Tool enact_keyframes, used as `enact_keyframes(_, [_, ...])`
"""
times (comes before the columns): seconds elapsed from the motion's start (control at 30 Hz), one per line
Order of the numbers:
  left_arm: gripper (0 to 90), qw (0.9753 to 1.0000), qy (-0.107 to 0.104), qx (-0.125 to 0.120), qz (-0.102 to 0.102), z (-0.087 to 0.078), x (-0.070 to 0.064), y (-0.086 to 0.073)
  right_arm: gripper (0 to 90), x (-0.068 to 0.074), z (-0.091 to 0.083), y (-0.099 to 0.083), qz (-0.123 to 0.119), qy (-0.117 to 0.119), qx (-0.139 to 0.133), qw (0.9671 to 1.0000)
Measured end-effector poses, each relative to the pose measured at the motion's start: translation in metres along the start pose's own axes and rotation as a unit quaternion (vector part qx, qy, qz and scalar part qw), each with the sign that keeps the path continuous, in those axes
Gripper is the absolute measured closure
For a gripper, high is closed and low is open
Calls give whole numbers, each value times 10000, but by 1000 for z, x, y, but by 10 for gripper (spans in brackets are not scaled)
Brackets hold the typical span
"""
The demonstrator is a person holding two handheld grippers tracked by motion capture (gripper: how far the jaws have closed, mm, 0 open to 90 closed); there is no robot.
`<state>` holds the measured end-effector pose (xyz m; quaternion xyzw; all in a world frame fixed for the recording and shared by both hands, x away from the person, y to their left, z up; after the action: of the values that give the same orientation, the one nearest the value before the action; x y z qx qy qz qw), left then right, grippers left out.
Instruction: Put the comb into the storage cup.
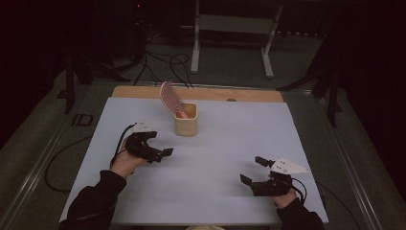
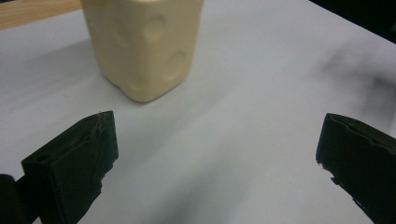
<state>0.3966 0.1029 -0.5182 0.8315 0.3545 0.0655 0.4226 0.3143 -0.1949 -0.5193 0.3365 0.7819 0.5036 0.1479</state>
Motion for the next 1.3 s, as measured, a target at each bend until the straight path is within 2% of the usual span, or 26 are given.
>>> enact_keyframes(0.27, [1,9999,-135,85,65,3,-14,-23,91,-1,0,-2,-29,-20,40,10000])
enact_keyframes(0.57, [1,9995,-234,163,134,5,-22,-47,91,-2,1,-4,-24,15,37,10000])
enact_keyframes(0.8, [1,9993,-297,191,109,3,-26,-58,91,-3,1,-6,-39,7,72,10000])
enact_keyframes(0.83, [1,9991,-317,239,143,2,-28,-66,91,-3,1,-7,-58,13,88,9999])
enact_keyframes(1.3, [1,9991,-181,281,247,-14,-32,-85,91,-1,0,-7,-98,20,79,9999])
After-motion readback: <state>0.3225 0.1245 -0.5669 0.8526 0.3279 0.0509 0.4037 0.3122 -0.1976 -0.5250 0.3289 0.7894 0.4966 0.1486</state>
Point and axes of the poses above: each handheld gripper's, and its own axes: z roughly forward along the jaws, y roughly out of its top, x roughly to its left, the point moved 10 cm from there along z, roughly forward along the jaws, and after that the axes turned 4 degrees about x, right-handed, at the moved point
